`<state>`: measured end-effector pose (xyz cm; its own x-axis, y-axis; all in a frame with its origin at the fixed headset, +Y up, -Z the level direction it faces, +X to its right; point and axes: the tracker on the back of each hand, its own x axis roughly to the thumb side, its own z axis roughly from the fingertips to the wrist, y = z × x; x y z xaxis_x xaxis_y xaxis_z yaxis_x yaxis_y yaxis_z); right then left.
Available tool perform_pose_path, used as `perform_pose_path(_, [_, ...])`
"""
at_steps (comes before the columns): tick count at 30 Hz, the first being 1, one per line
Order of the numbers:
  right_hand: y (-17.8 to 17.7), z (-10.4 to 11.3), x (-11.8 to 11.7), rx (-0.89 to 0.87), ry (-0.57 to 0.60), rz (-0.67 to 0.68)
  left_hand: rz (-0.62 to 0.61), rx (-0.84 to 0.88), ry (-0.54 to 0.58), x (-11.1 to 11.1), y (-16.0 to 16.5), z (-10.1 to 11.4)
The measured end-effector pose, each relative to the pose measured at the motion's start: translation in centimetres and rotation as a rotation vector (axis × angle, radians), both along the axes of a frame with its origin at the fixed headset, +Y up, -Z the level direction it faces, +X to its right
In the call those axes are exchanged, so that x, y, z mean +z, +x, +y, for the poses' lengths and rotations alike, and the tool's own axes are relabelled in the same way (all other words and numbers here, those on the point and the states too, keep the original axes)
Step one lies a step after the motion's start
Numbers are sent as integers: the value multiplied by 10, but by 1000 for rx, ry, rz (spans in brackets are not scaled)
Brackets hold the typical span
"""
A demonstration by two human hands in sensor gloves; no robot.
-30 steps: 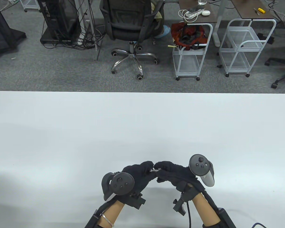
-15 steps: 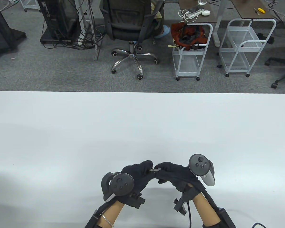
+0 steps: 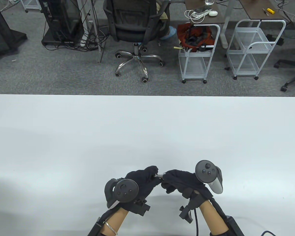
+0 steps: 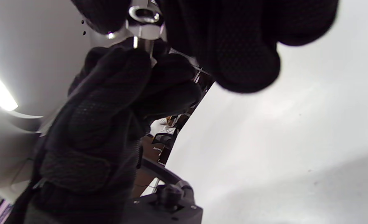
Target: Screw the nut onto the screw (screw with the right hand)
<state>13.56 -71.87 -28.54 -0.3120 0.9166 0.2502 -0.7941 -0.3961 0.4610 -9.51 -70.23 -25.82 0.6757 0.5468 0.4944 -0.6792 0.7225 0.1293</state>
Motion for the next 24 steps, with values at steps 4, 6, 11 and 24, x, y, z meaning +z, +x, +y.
perform_pose_path(4, [-2, 0, -1, 26, 7, 1, 1, -13, 6, 0, 0, 0])
perform_pose_path(6, [-1, 0, 0, 50, 21, -43, 3, -10, 5, 0, 0, 0])
perform_pose_path(11, [-5, 0, 0, 0, -6, 49, 2, -4, 5, 0, 0, 0])
perform_pose_path(24, [-4, 0, 1, 72, 50, -19, 18, -8, 11, -1, -3, 0])
